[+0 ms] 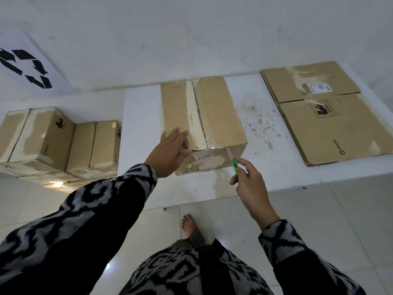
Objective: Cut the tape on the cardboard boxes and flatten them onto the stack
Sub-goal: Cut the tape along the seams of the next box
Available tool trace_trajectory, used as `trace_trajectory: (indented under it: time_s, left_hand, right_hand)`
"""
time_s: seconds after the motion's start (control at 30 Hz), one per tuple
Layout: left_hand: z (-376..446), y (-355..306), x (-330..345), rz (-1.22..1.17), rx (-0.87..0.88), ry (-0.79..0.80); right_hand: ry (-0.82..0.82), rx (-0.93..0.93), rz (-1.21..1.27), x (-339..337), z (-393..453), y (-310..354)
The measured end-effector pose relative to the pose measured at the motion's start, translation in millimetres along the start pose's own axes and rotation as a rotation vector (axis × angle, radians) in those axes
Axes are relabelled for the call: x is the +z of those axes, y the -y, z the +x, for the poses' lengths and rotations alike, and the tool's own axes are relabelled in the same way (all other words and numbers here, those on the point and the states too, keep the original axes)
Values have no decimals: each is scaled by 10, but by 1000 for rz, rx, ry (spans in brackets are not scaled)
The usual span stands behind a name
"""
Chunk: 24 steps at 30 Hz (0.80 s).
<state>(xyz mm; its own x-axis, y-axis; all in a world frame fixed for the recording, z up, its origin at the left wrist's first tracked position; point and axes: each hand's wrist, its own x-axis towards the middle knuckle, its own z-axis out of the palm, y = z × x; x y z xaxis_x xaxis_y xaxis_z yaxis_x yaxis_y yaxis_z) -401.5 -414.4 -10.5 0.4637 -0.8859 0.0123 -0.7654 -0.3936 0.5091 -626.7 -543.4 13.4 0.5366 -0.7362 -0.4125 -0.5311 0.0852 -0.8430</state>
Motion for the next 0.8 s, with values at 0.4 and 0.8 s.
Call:
trace_trajectory:
  time_s: [0.4,0.8]
  left_hand:
    - [14,-10,-12,0,-8,14]
    - [135,-176,-196,-114,-61,-159]
  right_hand:
    - [-3,-3,74,35,14,52]
    - [17,-36,126,-1,-15,214]
